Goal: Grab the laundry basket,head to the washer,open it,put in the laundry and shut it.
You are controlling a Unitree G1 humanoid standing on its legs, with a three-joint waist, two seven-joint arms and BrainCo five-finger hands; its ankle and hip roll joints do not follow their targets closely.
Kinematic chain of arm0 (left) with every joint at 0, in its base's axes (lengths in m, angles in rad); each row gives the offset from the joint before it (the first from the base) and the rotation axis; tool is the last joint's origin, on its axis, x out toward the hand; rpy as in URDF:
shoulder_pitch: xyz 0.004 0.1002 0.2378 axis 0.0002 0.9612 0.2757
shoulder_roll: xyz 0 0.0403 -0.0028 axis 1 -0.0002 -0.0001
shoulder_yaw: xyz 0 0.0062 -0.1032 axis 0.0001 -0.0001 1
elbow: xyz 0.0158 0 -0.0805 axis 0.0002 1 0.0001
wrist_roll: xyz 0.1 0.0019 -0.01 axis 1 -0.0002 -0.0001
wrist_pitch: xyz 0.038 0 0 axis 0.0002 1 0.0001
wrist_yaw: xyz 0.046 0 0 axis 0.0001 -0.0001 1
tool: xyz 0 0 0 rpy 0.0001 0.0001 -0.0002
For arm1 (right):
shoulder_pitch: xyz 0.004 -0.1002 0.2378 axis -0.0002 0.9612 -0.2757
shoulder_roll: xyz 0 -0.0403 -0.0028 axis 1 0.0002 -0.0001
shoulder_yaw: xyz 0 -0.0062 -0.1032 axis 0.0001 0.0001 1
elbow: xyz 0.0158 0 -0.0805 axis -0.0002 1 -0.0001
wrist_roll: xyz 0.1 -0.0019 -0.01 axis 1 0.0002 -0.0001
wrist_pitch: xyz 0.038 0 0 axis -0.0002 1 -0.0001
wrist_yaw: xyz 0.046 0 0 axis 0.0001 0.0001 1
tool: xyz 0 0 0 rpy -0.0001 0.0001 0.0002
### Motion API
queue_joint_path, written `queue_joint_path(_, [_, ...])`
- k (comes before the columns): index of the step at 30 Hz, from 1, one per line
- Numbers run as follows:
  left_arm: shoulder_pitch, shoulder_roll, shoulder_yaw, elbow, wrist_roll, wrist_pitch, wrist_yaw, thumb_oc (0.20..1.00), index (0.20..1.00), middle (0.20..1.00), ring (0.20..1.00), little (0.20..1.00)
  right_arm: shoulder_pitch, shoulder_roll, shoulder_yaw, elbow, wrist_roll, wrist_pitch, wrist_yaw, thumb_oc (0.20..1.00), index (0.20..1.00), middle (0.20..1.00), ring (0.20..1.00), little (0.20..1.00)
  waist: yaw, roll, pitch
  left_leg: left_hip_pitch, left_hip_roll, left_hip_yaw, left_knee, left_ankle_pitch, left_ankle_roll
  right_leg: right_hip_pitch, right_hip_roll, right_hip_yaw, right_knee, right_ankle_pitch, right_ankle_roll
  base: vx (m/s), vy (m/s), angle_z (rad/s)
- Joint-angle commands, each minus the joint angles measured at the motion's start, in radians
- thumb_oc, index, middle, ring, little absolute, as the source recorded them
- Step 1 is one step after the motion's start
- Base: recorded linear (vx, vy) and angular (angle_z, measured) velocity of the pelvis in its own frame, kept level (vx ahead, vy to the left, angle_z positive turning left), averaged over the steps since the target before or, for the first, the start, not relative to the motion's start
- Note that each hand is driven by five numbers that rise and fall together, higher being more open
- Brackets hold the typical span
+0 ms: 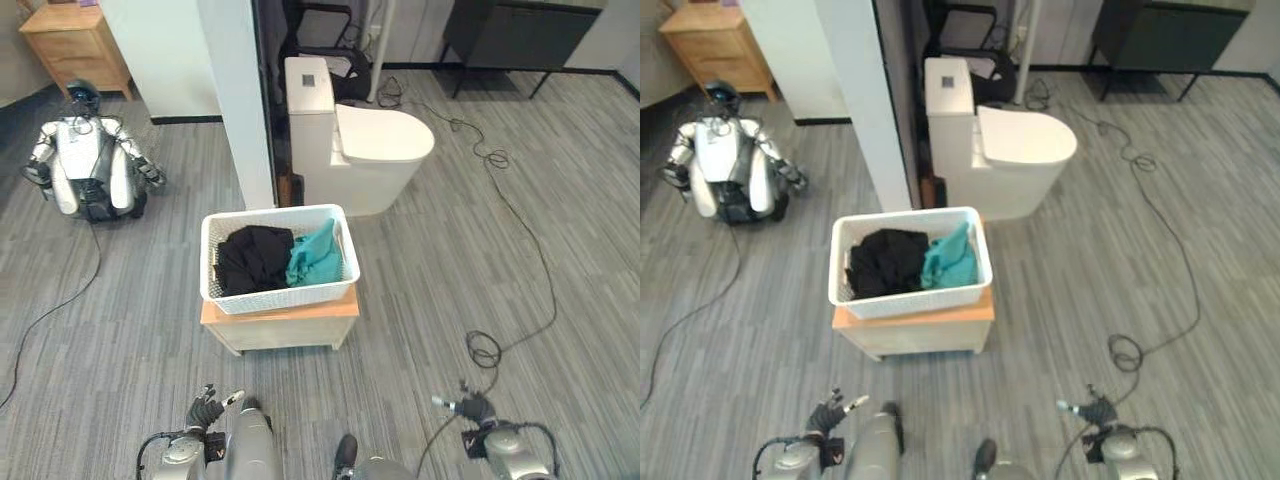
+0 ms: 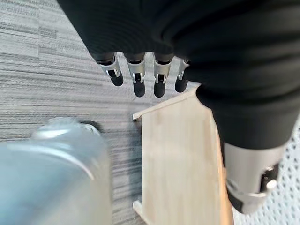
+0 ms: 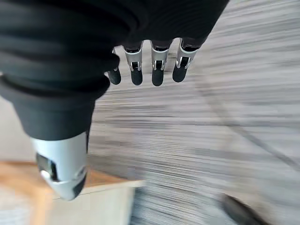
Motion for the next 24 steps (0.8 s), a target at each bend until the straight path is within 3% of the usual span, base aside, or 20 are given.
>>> queue_joint_path(1, [-0.007, 0.041, -0.020, -0.051, -0.018, -0.047, 0.042, 1.000, 1.000, 1.000, 1.000, 1.000, -0.033, -0.047, -0.012, -0.024, -0.017, -0.037, -0.054, 1.000, 1.000, 1.000, 1.000, 1.000, 0.073, 0.004, -0.008, 0.029, -0.003, -0.098, -0.062, 0.045, -0.004, -0.063, -0.035, 0.051, 0.102, -0.103, 0.063, 0.19, 0.090, 0.13])
queue_joint_path(4, [0.005, 0.044, -0.002, -0.080, -0.025, -0.051, 0.054, 1.000, 1.000, 1.000, 1.000, 1.000, -0.050, -0.031, -0.012, -0.062, -0.011, -0.040, -0.059, 1.000, 1.000, 1.000, 1.000, 1.000, 0.085, 0.006, -0.020, 0.048, -0.018, -0.097, -0.090, 0.042, 0.001, -0.032, -0.039, 0.058, 0.093, -0.110, 0.075, 0.30, 0.209, -0.04])
queue_joint_path(9, [0.037, 0.075, 0.026, -0.170, -0.014, -0.050, 0.075, 1.000, 1.000, 1.000, 1.000, 1.000, -0.078, 0.017, -0.037, -0.087, 0.018, -0.035, -0.080, 1.000, 1.000, 1.000, 1.000, 1.000, 0.118, -0.009, -0.054, 0.064, -0.082, -0.080, -0.039, -0.013, 0.042, -0.036, -0.111, 0.065, 0.164, -0.118, 0.110, 0.22, 0.248, -0.10])
queue_joint_path(11, [0.041, 0.104, 0.051, -0.225, 0.009, -0.047, 0.103, 1.000, 1.000, 1.000, 1.000, 1.000, -0.104, 0.041, -0.057, -0.089, 0.050, -0.032, -0.100, 1.000, 1.000, 1.000, 1.000, 1.000, 0.124, -0.011, -0.056, 0.089, -0.107, -0.062, -0.028, -0.053, 0.079, -0.087, -0.141, 0.073, 0.284, -0.109, 0.127, 0.14, 0.226, -0.02])
queue_joint_path(12, [0.041, 0.104, 0.052, -0.226, 0.009, -0.047, 0.103, 1.000, 1.000, 1.000, 1.000, 1.000, -0.104, 0.041, -0.056, -0.090, 0.050, -0.032, -0.100, 1.000, 1.000, 1.000, 1.000, 1.000, 0.125, -0.012, -0.056, 0.088, -0.108, -0.060, -0.027, -0.054, 0.080, -0.090, -0.143, 0.075, 0.289, -0.111, 0.127, 0.06, 0.141, 0.01])
queue_joint_path(14, [0.052, 0.132, 0.093, -0.305, 0.043, -0.051, 0.152, 1.000, 1.000, 1.000, 1.000, 1.000, -0.125, 0.041, -0.075, -0.091, 0.066, -0.028, -0.118, 1.000, 1.000, 1.000, 1.000, 1.000, 0.128, -0.006, -0.042, 0.111, -0.131, -0.049, -0.024, -0.080, 0.109, -0.149, -0.163, 0.077, 0.372, -0.067, 0.142, 0.07, 0.154, -0.13])
queue_joint_path(18, [0.075, 0.171, 0.171, -0.457, 0.115, -0.047, 0.185, 1.000, 1.000, 1.000, 1.000, 1.000, -0.110, 0.020, -0.132, -0.124, 0.093, -0.024, -0.123, 1.000, 1.000, 1.000, 1.000, 1.000, 0.122, 0.004, -0.046, 0.155, -0.124, -0.040, -0.073, -0.097, 0.102, -0.177, -0.218, 0.012, 0.246, -0.011, 0.149, 0.10, -0.004, -0.07])
queue_joint_path(19, [0.075, 0.182, 0.185, -0.480, 0.128, -0.040, 0.190, 1.000, 1.000, 1.000, 1.000, 1.000, -0.109, 0.015, -0.140, -0.121, 0.093, -0.019, -0.124, 1.000, 1.000, 1.000, 1.000, 1.000, 0.116, 0.009, -0.041, 0.165, -0.117, -0.040, -0.075, -0.101, 0.098, -0.187, -0.239, 0.001, 0.220, 0.028, 0.158, 0.07, -0.079, -0.02])
queue_joint_path(23, [0.049, 0.212, 0.199, -0.539, 0.175, -0.001, 0.159, 1.000, 1.000, 1.000, 1.000, 1.000, -0.116, -0.017, -0.158, -0.117, 0.090, 0.007, -0.106, 1.000, 1.000, 1.000, 1.000, 1.000, 0.102, 0.002, -0.028, 0.181, -0.135, -0.048, -0.068, -0.116, 0.099, -0.178, -0.240, 0.043, 0.160, 0.038, 0.166, 0.06, -0.018, 0.12])
queue_joint_path(24, [0.009, 0.243, 0.191, -0.536, 0.223, 0.033, 0.142, 1.000, 1.000, 1.000, 1.000, 1.000, -0.130, -0.050, -0.157, -0.121, 0.080, 0.024, -0.093, 1.000, 1.000, 1.000, 1.000, 1.000, 0.098, -0.004, -0.037, 0.188, -0.142, -0.042, -0.077, -0.116, 0.097, -0.167, -0.237, 0.040, 0.149, 0.050, 0.173, 0.06, -0.001, 0.32])
